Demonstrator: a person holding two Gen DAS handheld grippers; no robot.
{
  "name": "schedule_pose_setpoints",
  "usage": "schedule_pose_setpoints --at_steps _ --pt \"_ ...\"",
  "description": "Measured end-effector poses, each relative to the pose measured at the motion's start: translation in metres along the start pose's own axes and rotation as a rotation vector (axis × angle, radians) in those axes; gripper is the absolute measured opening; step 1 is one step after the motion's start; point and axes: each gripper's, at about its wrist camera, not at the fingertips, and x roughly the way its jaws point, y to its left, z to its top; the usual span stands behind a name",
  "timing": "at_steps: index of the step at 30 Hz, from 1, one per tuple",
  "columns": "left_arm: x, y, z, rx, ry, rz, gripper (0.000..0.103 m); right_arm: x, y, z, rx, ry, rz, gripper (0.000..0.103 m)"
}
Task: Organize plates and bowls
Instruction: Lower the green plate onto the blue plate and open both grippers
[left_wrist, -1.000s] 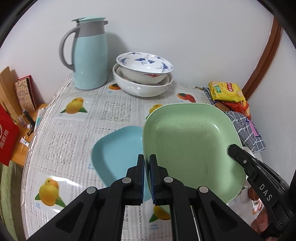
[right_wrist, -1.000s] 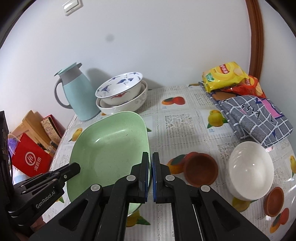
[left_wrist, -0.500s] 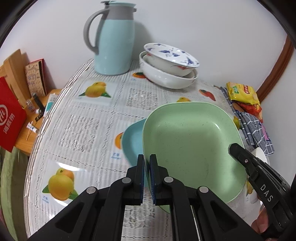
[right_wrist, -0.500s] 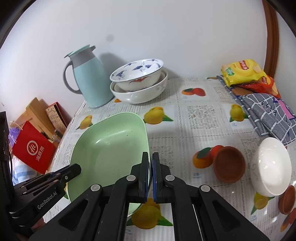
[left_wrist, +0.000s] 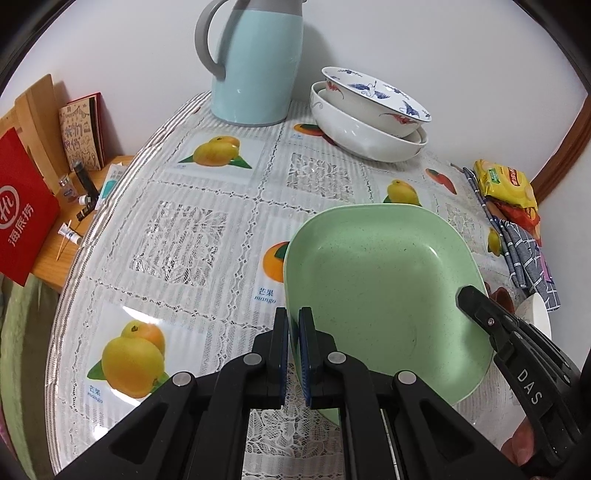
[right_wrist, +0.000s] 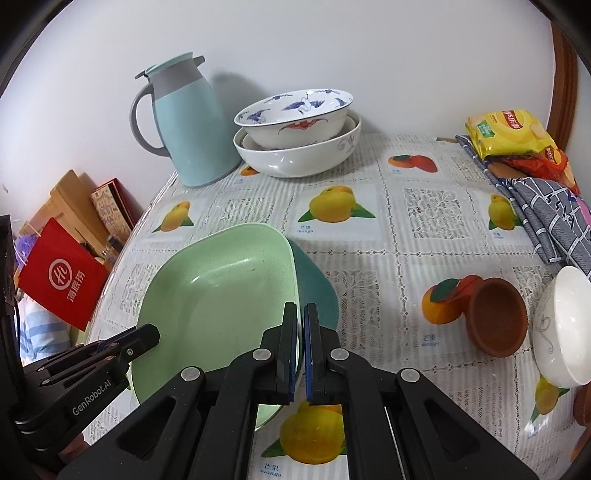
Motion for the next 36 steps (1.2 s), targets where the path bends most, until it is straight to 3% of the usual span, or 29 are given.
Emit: schedule_pose_setpoints --at_steps 36 --pt "0.011 0.007 0.003 -0.001 -0.008 -0.042 0.009 0.035 0.0 0.001 -0.021 0.057 -0.021 0.006"
